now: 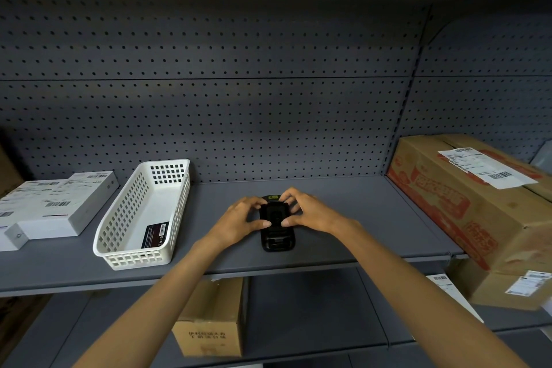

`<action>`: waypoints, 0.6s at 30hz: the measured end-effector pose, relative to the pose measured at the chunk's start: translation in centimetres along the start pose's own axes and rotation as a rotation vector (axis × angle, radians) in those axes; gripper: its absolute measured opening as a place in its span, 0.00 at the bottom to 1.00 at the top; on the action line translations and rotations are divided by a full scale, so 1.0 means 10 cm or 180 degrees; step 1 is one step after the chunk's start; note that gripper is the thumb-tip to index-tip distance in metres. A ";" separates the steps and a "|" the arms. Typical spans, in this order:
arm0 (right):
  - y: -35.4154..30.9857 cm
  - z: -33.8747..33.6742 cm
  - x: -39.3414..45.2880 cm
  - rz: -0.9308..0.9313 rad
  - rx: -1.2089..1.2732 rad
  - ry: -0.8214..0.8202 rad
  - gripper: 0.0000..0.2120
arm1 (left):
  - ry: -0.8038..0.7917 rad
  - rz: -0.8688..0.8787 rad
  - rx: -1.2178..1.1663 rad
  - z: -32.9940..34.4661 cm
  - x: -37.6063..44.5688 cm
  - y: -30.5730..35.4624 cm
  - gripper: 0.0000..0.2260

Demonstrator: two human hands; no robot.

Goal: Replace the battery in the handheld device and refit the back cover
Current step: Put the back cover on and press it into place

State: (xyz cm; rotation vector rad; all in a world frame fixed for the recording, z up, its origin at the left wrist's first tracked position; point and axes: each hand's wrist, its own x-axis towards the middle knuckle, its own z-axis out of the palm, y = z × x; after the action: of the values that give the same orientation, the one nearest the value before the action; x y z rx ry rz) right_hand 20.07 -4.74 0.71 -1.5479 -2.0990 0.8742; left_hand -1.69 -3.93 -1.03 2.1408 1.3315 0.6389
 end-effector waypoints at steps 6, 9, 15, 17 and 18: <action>-0.01 0.01 0.00 -0.0003 -0.0206 0.0018 0.22 | -0.0005 -0.0054 0.0007 0.02 -0.03 -0.03 0.23; 0.01 0.03 0.01 0.0011 -0.0227 0.0046 0.23 | 0.0013 -0.0025 0.0001 0.04 -0.03 -0.04 0.21; -0.01 0.00 0.02 -0.0025 -0.0305 0.0032 0.24 | -0.0072 -0.0053 -0.0078 0.00 -0.01 -0.03 0.25; -0.02 -0.01 0.02 -0.0056 -0.0379 0.0048 0.24 | -0.0126 -0.0049 -0.0097 -0.01 0.00 -0.01 0.28; -0.02 -0.02 0.03 -0.0063 -0.0386 0.0055 0.25 | -0.0148 -0.0038 -0.0084 -0.02 0.01 -0.01 0.30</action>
State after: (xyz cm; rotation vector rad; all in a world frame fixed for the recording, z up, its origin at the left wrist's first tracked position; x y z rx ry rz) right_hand 19.94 -4.50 0.96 -1.5857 -2.1871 0.7362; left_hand -1.82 -3.74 -0.92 2.1124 1.3030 0.5950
